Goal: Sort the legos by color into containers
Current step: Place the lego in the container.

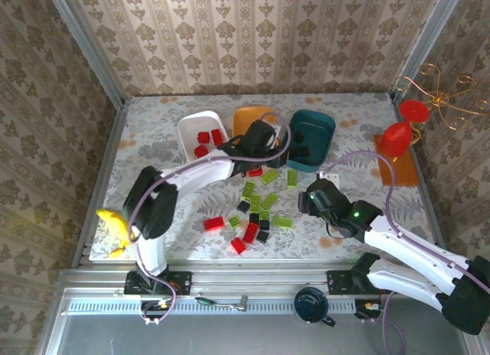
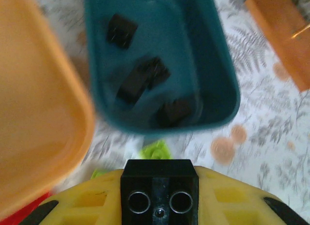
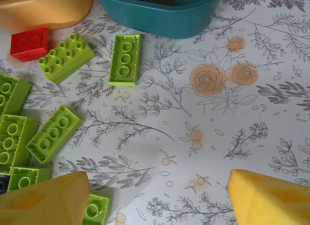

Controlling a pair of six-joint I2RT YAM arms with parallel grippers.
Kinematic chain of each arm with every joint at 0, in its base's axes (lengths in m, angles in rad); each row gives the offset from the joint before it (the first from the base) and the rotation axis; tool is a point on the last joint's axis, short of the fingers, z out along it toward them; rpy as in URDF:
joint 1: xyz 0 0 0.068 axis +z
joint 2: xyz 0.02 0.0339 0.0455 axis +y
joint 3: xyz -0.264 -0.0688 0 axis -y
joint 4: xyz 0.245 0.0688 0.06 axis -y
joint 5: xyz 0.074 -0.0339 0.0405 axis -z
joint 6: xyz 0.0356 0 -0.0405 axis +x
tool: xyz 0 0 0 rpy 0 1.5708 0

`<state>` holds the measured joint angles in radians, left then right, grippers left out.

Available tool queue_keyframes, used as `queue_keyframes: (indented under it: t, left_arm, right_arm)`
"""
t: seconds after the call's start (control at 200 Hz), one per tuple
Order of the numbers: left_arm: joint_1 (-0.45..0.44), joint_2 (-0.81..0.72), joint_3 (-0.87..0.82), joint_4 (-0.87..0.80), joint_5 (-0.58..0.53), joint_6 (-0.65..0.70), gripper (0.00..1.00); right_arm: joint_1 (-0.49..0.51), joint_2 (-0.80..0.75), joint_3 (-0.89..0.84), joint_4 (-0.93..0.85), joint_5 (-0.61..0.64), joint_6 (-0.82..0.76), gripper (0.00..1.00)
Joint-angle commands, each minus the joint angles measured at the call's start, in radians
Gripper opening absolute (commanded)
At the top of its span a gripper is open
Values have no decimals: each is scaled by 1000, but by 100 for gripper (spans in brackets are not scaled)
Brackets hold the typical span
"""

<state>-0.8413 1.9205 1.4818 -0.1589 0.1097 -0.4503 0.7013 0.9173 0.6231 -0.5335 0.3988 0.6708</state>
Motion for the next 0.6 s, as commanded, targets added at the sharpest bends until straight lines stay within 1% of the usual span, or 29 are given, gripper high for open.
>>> queue_keyframes:
  t: [0.0,0.13,0.18,0.23,0.32,0.415,0.5,0.595]
  left_arm:
    - [10,117,151,58,71,21,30]
    - [15,273,314,49,85,-12,33]
    - [18,315,360,48,86,-23,35]
    - [20,347,394,47,82,-32,40]
    - [26,379,434,55,88,-52,51]
    - [30,366,431,79,99,-64,63]
    - [31,316,389,107,99,-59,71]
    - [31,227,297,151,90,-59,76]
  right_arm:
    - [-5,-17,-14,-47,42,27,77]
    - [-4,-20,-10,-70,44,24,77]
    - [-3,-26,-10,-74,44,21,77]
    - [-3,-33,-12,-75,42,20,77]
    - [-3,-43,-17,-73,38,18,77]
    - [-3,-43,-22,-66,26,16,77]
    - [-3,-42,-27,-57,10,13,77]
    - [-5,-35,-33,-38,-21,4,77]
